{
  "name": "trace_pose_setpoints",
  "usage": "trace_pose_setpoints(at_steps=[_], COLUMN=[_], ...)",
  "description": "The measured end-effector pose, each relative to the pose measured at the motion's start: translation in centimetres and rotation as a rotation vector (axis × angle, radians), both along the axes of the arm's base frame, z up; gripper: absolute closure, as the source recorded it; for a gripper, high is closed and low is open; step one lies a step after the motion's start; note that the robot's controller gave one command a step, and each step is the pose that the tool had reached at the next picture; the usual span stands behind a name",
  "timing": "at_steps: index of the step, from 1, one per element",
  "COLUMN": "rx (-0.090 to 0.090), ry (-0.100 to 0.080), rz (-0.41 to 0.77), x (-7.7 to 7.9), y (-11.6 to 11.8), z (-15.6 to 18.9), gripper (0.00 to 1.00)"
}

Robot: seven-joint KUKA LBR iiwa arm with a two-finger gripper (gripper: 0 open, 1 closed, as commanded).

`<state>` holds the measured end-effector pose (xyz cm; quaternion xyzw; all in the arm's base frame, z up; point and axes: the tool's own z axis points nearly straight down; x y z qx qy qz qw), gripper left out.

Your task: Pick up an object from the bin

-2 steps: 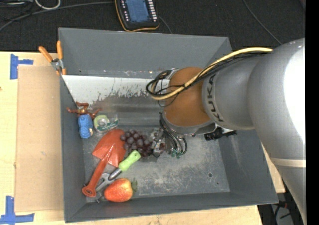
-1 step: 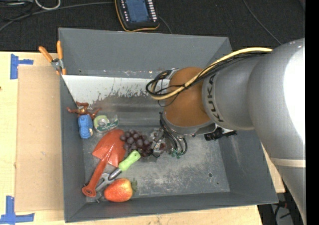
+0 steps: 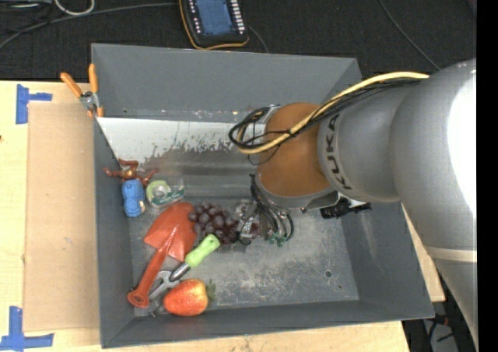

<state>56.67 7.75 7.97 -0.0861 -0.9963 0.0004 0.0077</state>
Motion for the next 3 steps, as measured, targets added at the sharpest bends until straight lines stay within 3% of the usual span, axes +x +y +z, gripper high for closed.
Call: trace_pose_setpoints(at_steps=[1, 3], rx=[0.0, 0.0], ry=[-0.001, 0.005], rz=[0.0, -0.001], x=[0.0, -0.1], y=[0.0, -0.1], z=[0.5, 5.0], gripper=[1.0, 1.0])
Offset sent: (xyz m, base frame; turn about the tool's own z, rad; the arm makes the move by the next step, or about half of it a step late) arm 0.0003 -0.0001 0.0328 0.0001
